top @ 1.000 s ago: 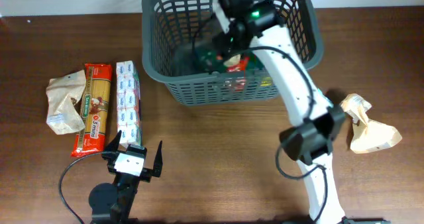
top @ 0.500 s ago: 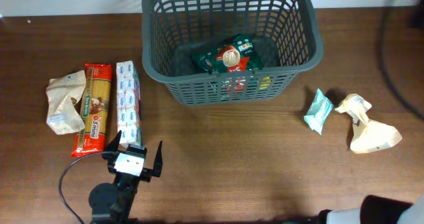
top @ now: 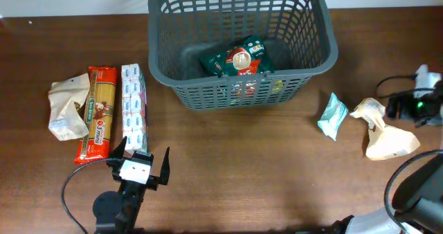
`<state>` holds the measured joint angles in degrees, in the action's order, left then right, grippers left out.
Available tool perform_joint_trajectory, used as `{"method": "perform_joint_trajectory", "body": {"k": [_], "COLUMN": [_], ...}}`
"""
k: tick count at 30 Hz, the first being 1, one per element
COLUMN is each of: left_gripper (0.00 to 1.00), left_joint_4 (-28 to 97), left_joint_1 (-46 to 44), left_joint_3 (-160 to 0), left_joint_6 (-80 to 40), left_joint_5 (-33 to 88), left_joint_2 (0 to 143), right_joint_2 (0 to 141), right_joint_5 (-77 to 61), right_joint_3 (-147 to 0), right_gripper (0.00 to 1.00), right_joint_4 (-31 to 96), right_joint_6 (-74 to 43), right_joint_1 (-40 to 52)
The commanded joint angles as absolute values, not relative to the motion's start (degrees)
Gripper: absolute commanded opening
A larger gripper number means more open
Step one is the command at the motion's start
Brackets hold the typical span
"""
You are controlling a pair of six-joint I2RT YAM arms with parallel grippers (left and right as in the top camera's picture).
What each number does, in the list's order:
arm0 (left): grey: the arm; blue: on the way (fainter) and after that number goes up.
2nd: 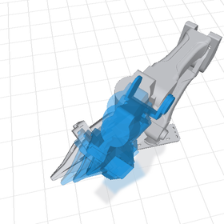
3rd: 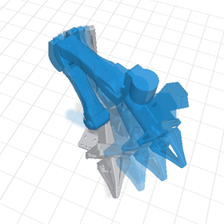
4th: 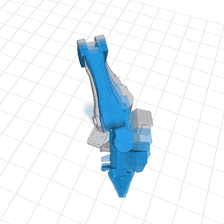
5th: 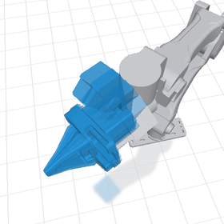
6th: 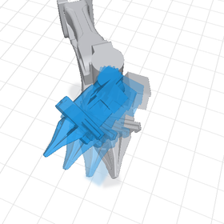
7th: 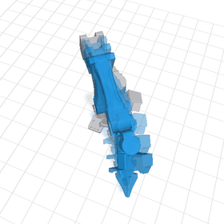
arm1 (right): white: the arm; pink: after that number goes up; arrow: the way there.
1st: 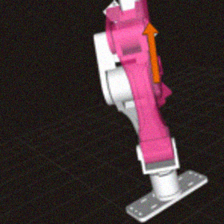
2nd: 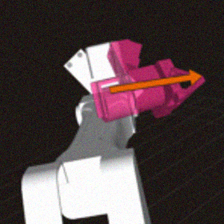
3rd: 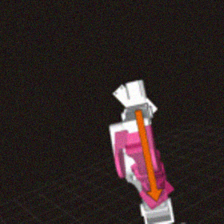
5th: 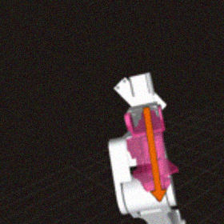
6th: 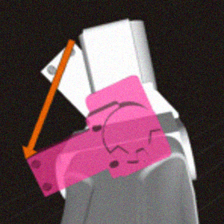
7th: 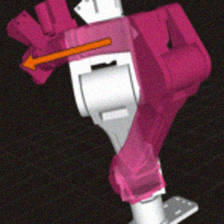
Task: Pack container
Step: 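Reach right gripper to the tan paper bag and grasp it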
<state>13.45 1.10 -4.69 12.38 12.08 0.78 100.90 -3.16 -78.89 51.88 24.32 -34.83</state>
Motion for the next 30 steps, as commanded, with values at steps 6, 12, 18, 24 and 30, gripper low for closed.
{"method": "perform_joint_trajectory", "body": {"k": [6,12,18,24,30], "left_gripper": [0.99,0.99,0.99,0.99,0.99], "left_joint_4": [13.3,13.3,13.3,13.3,13.3], "left_joint_1": [1.3,1.3,1.3,1.3,1.3], "left_joint_3": [-4.36,-4.36,-4.36,-4.36,-4.36], "left_joint_6": [12.01,12.01,12.01,12.01,12.01], "left_joint_5": [12.69,12.69,12.69,12.69,12.69], "left_joint_2": [0.3,0.3,0.3,0.3,0.3], "right_joint_2": [105.86,112.44,117.71,116.68,112.55], "right_joint_5": [-2.66,-0.49,2.44,2.37,-1.8], "right_joint_3": [-74.52,-74.52,-74.52,-78.35,-98.3], "right_gripper": [0.98,0.94,0.13,0.04,0.04], "right_joint_4": [49.21,47.09,44.69,44.91,57.98], "right_joint_6": [32.8,32.56,29.17,20.4,15.68], "right_joint_1": [-33.98,-31.48,-28.01,-27.94,-27.59]}}
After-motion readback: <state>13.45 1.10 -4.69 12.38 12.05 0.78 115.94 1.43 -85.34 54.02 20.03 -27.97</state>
